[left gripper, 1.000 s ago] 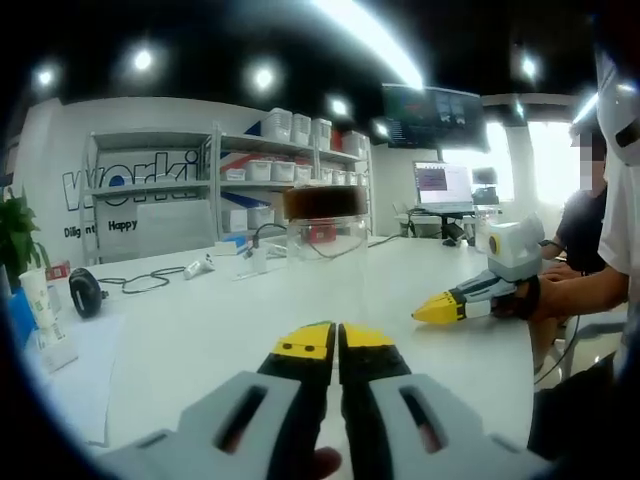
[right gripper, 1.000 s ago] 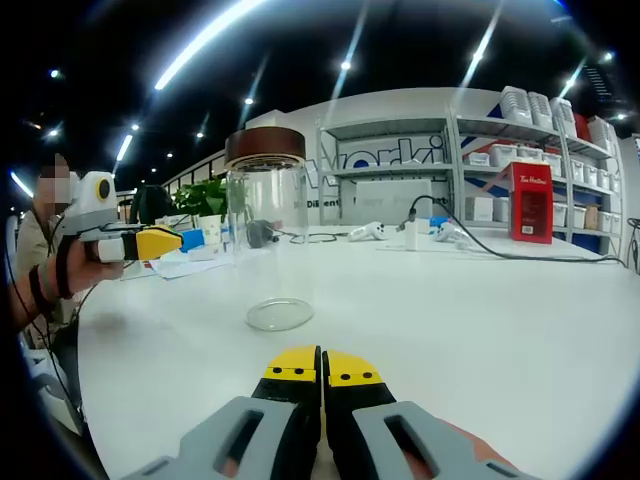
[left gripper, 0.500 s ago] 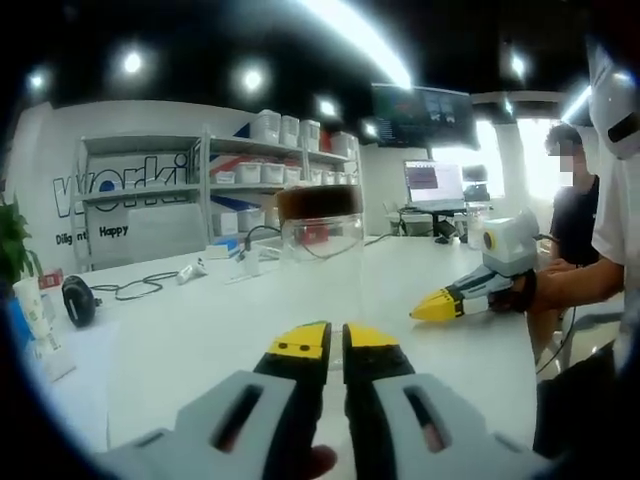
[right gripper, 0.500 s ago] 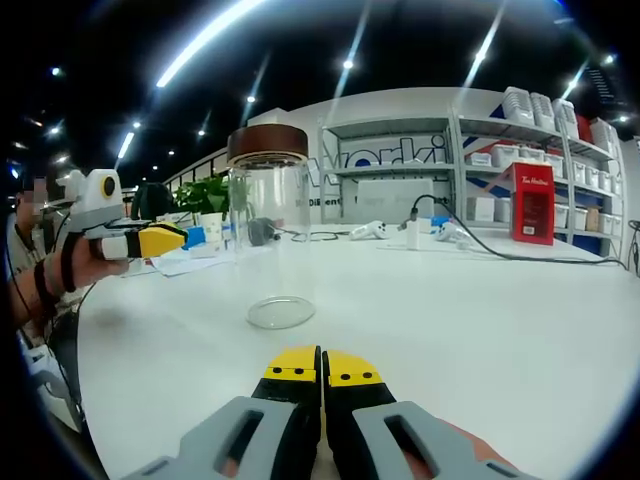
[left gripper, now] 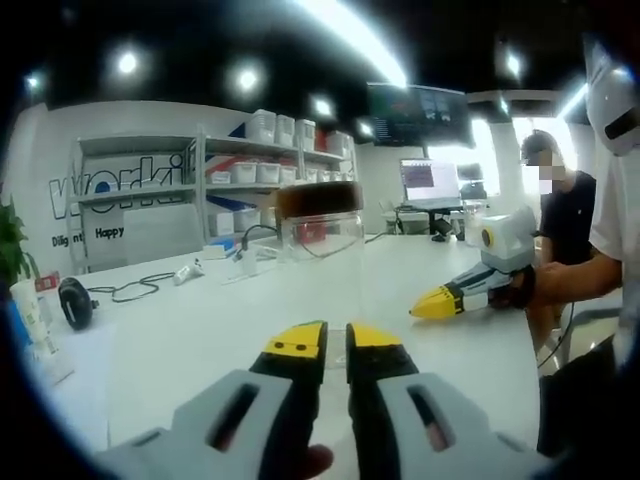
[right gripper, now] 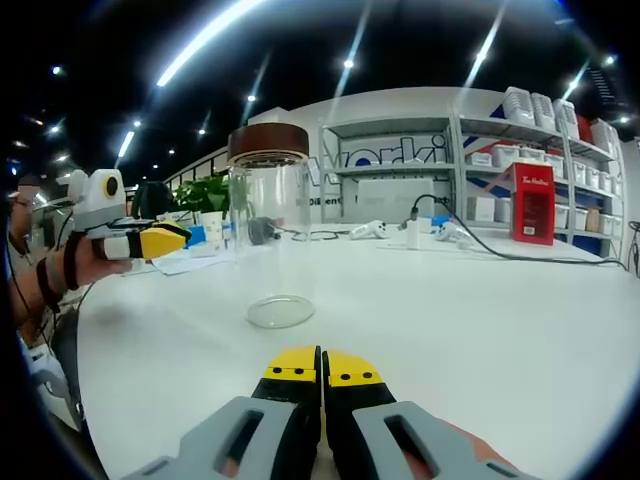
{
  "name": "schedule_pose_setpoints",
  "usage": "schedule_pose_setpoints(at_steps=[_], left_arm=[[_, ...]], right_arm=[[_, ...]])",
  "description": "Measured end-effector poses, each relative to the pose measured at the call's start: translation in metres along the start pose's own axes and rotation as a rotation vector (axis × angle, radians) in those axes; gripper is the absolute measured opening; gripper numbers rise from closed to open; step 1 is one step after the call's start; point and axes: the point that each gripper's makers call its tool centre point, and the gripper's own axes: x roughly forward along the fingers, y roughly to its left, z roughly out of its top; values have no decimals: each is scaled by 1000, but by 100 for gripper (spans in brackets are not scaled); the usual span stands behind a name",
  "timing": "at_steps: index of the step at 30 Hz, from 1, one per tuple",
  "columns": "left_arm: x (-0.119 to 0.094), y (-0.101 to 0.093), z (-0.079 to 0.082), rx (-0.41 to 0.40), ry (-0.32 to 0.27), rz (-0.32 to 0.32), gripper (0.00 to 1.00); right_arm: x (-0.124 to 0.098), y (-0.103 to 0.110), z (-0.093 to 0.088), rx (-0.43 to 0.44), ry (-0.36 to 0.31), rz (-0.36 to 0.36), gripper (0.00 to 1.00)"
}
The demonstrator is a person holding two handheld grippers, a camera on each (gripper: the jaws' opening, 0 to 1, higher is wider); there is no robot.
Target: Clamp the coffee can twist off the lid put the lid on the table pick up the lid cover the can tighten the lid
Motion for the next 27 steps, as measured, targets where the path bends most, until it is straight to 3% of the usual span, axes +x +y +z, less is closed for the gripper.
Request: schedule_pose_setpoints(at_steps=[10, 16, 27], left_arm=[[0, 1, 0, 17, -11, -23, 3], [1, 1, 1, 21, -17, -32, 13], [5, 0, 5, 10, -39, -47, 20]], right_arm=[[0, -1, 1, -1, -2, -5, 0], [0, -1, 0, -5, -1, -4, 0], [0, -3, -1, -8, 3, -7, 0]])
